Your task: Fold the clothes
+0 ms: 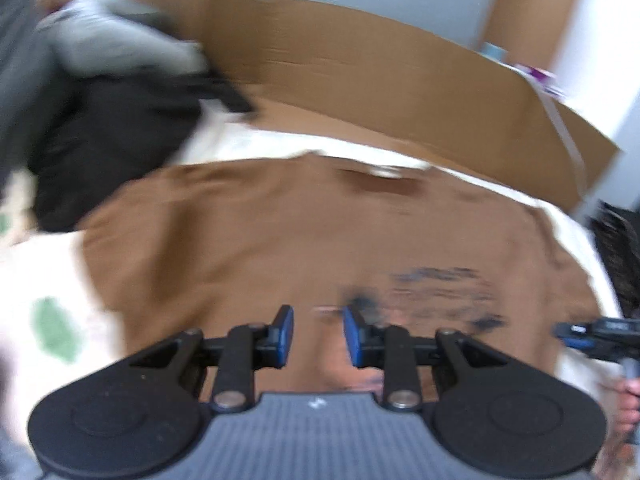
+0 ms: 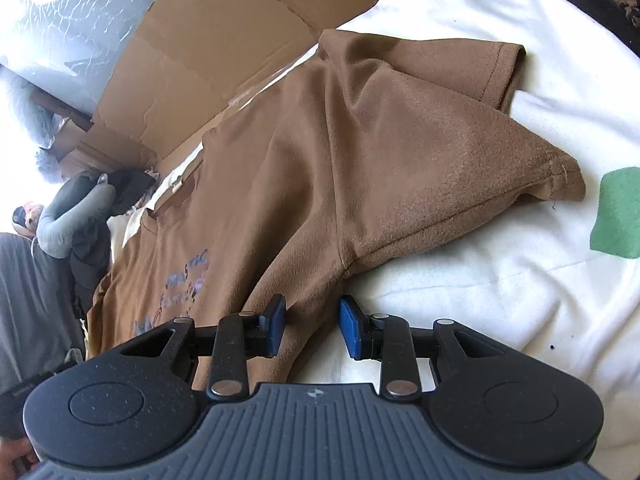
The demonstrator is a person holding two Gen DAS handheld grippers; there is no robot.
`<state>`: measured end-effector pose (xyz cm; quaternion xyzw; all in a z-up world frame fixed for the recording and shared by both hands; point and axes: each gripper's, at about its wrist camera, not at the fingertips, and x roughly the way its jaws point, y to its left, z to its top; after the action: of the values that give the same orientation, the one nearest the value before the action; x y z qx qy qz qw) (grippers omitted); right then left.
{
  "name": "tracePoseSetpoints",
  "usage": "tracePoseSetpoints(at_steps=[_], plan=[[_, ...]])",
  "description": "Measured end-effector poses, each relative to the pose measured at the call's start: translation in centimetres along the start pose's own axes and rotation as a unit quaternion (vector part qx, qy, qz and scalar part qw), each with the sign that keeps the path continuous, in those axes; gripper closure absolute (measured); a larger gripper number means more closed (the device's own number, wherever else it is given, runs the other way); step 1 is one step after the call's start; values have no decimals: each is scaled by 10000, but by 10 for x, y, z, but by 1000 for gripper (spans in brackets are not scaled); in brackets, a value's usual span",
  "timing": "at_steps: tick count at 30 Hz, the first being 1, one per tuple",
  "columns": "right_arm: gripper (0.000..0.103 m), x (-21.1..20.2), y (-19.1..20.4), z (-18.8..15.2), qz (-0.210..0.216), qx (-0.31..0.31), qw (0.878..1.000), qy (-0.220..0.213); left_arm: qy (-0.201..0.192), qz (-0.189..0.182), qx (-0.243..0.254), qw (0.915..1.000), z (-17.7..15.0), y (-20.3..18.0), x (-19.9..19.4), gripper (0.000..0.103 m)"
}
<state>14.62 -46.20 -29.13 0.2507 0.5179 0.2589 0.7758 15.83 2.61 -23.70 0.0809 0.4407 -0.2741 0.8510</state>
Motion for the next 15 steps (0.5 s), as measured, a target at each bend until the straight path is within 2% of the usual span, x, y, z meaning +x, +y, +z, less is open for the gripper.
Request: tracePoseSetpoints(at_steps=[1, 4, 7, 9, 10, 11, 13, 15], plan=[[72, 0, -1, 0, 4, 40, 10000, -3, -15, 184, -103, 9998, -1, 14, -2, 73], [73, 1, -4, 1, 32, 132, 9999, -9, -53, 670, -399, 9969, -6, 52, -5, 73], [74, 3, -6, 2, 90, 214, 9997, -4, 55, 889, -712, 9935, -16, 82, -1, 73], [76, 5, -7, 3, 119, 245, 9996, -3, 153, 865, -872, 9923, -24, 94, 5, 73], [92, 5, -7, 4, 101, 241, 9997, 11, 197, 806, -949, 9920, -28, 97, 9, 73], [98, 6, -7, 5, 67, 228, 9997, 30, 231, 709, -1036, 9918, -30, 101, 14, 72], [99, 4, -5, 7, 17, 145, 9999, 53, 249, 519, -1103, 9922, -36, 104, 20, 64], [100, 0, -1, 8, -75, -32, 10000, 57, 326, 554, -1126, 9916, -42, 104, 27, 62]])
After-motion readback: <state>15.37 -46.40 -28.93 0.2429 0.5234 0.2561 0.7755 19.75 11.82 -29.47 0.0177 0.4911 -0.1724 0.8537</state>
